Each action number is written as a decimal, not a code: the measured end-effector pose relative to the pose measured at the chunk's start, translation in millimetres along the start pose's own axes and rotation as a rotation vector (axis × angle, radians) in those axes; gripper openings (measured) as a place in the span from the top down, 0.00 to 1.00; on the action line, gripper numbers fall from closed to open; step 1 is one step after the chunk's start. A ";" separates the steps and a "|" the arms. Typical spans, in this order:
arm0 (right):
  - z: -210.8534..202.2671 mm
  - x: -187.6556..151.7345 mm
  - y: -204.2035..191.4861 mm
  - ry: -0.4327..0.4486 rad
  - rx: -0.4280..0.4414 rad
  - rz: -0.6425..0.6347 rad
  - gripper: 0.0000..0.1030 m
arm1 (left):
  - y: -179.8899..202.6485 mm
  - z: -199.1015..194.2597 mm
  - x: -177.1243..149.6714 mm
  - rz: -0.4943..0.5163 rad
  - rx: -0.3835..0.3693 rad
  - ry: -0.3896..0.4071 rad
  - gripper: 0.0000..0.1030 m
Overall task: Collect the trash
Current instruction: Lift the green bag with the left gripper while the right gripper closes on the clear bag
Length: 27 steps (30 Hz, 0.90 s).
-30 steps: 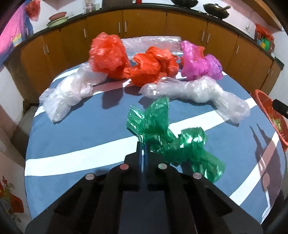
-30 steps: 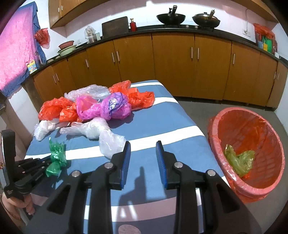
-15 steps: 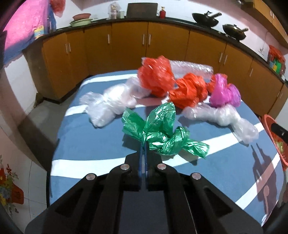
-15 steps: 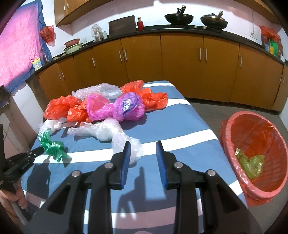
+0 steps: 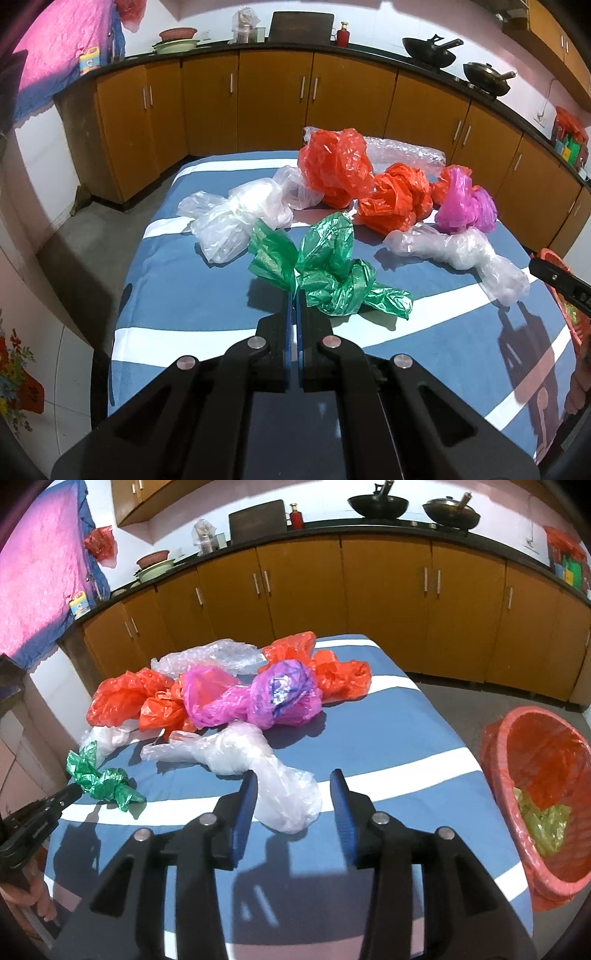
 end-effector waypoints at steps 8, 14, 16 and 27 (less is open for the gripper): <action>22.3 -1.5 -13.5 -0.031 -0.025 -0.073 0.49 | -2.6 1.6 2.0 -0.009 0.004 0.001 0.98; 36.8 -11.6 -7.0 -0.078 -0.050 -0.082 0.80 | -2.6 1.0 2.5 -0.007 0.002 0.003 0.98; 38.4 -15.9 -5.0 -0.096 -0.040 -0.081 0.87 | -1.8 0.0 2.9 -0.006 -0.001 0.006 0.98; 0.2 -13.4 4.8 -0.035 0.028 -0.050 0.94 | 9.2 -13.8 7.5 0.009 -0.024 0.037 0.98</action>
Point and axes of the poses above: each gripper's, at about its wrist camera, not at the fingertips, and z roughly the way its jaws point, y to its right, x to its top, the point moved 9 cm from there along z, roughly the way its jaws point, and after that the axes turned 1 degree about -y, right-handed, at the moved point
